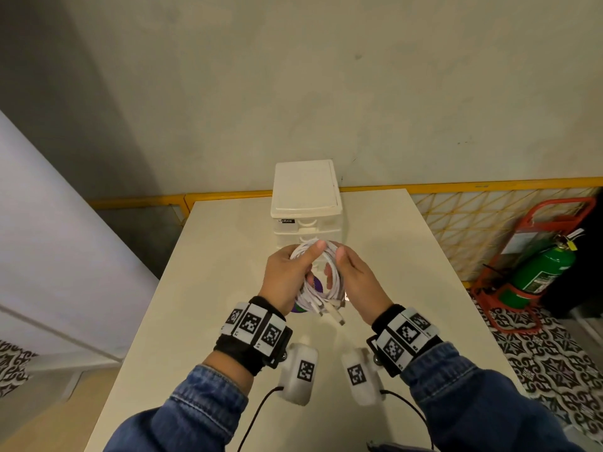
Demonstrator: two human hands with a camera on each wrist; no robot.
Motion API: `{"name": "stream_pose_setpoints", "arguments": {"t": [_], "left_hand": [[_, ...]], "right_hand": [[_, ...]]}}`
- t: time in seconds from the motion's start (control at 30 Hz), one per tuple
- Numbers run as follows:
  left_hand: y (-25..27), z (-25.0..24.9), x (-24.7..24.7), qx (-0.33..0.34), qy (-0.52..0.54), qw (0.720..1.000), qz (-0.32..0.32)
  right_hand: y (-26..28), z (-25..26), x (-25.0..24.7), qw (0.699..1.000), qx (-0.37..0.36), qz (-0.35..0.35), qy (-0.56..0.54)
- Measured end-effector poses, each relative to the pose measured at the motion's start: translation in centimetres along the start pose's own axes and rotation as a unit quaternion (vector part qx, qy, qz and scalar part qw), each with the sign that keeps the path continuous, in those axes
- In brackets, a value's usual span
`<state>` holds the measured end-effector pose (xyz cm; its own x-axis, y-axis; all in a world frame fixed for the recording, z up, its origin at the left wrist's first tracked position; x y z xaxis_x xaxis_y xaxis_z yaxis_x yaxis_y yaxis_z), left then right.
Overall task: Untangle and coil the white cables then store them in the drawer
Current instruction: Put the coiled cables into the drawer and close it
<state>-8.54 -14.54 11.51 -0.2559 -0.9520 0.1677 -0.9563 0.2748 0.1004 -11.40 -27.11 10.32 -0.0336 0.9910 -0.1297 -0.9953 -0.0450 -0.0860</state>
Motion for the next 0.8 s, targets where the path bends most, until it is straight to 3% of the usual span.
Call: {"name": "stream_pose_setpoints", "arguments": {"t": [0.13,0.23,0.4,0.63,0.8], "left_hand": [[-0.1,0.5,-1.6,0.021,0.083,0.992,-0.094],[0.1,1.0,-2.1,0.039,0.106,0.986,-0.121],[0.0,1.6,-3.4,0.06,0.115,0.98,-0.154],[-1.5,3.1,-5.4,-0.016,0.027,0.998,-0.054],[-2.6,3.3,-5.6,-0.046,0.04,0.997,-0.043]], "right_hand": [[0.3,-0.8,1.3,0.993,0.062,0.007,-0.1],[0.0,-0.7,2.6,0.969,0.088,-0.025,-0.229],[-0.8,-1.5,4.6,0.954,0.092,-0.071,-0.277],[-1.4,-3.7,4.8,0.971,0.098,-0.126,-0.178],[-2.6,-5.3,5.6,0.985,0.096,-0.108,-0.099]]}}
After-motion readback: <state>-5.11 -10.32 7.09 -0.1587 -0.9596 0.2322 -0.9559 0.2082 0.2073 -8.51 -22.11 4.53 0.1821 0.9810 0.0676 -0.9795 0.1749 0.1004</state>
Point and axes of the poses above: each hand's wrist, its own y-axis away from the middle knuckle, its own x-axis out of the palm, z = x × y, the point moved 3 cm from there along -y, towards the middle knuckle, and after that the axes turned 7 degrees about z, right-handed, at the moved point
